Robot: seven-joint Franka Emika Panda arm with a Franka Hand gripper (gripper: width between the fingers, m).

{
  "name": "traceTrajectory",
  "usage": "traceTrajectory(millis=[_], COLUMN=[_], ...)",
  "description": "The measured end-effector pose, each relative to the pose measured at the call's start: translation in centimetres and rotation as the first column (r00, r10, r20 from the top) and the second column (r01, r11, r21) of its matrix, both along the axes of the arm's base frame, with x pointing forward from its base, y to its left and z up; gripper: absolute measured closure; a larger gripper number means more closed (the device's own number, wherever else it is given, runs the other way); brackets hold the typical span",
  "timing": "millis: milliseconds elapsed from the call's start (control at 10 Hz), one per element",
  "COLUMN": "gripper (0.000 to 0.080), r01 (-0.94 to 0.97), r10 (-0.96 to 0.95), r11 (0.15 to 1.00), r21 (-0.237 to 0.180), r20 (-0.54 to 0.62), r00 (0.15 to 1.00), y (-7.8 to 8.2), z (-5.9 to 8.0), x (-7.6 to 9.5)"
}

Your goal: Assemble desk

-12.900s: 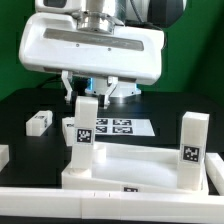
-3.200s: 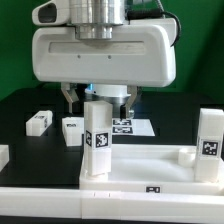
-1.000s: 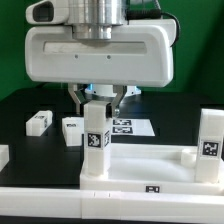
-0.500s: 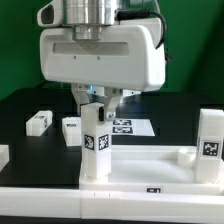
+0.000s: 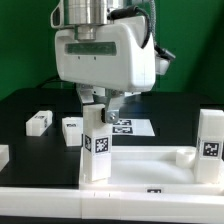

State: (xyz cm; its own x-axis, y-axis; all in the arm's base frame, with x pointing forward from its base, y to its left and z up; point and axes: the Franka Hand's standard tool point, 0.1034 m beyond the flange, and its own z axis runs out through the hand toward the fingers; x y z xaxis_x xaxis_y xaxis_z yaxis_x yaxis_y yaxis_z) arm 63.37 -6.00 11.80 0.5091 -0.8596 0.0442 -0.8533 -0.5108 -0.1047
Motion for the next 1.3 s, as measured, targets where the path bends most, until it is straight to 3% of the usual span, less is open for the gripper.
traceTrajectory(millis=[100,200,500,800,900,1300], gripper=[0.0218,0.0166,0.0152,0.0151,0.0151,0.0151], r01=[-0.031,-0.137,-0.447,-0.679,-0.763,-0.907], r10=[0.031,0.137,0.447,0.679,0.763,0.907], r11=[1.0,0.99,0.893,0.73,0.64,0.404], r21=[-0.003,-0.018,-0.054,-0.082,-0.094,-0.116], r20=[0.0,-0.001,-0.008,-0.025,-0.039,-0.078], r00=[1.0,0.991,0.895,0.733,0.645,0.414], y=[0.02,0.11,0.15,-0.01,0.01,0.4], z=[-0.01,0.0,-0.05,-0.11,-0.18,-0.07], x=[0.01,0.03,0.03,-0.01,-0.04,0.14])
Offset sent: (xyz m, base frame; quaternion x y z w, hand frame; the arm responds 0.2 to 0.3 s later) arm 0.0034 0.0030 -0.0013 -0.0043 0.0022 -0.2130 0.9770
